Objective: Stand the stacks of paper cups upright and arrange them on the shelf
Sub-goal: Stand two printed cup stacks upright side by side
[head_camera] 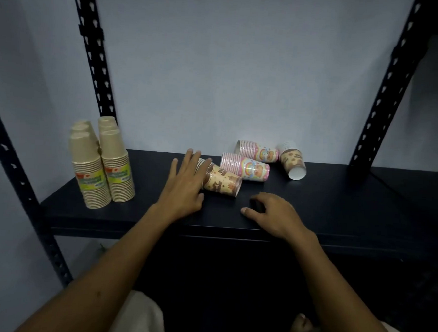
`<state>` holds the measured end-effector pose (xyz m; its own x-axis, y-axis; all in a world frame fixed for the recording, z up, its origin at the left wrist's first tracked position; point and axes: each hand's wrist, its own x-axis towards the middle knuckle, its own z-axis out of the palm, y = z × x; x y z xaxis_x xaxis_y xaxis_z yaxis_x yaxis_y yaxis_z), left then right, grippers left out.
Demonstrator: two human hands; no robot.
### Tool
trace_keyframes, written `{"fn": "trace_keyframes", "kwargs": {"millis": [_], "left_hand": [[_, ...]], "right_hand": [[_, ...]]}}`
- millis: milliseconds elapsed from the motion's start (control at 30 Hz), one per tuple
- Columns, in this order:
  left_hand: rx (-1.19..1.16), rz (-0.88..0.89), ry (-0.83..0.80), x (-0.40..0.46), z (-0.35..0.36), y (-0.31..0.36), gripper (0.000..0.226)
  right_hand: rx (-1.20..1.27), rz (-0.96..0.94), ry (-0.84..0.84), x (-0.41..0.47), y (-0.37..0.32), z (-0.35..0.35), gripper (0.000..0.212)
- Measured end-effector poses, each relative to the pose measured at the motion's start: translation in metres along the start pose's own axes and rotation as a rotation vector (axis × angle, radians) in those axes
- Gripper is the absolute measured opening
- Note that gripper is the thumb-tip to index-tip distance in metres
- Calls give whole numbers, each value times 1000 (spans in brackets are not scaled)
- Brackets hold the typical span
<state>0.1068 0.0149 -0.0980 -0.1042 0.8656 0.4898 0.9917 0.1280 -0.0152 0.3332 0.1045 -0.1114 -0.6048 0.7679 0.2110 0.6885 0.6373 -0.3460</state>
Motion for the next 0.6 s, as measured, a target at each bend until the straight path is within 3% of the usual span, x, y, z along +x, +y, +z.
{"fn": "trace_keyframes", "kwargs": {"millis": [67,167,300,400,500,600], "left_hand": [[62,30,-69,18,0,-4,94],[42,85,-154,33,6,-10,87],[-139,204,-44,36,12,-18,75],[-474,57,53,32,17,-19,69],[-725,-164,195,32,28,-20,60],[-927,-369,136,40,39,-27,58]], "right_hand": [[-5,21,0,8,5,-1,54],[4,41,0,18,10,1,56],[35,64,13,25,13,3,53],[104,130,89,36,14,5,47],[201,168,308,52,14,13,48],[308,173,399,72,17,19,57]]}}
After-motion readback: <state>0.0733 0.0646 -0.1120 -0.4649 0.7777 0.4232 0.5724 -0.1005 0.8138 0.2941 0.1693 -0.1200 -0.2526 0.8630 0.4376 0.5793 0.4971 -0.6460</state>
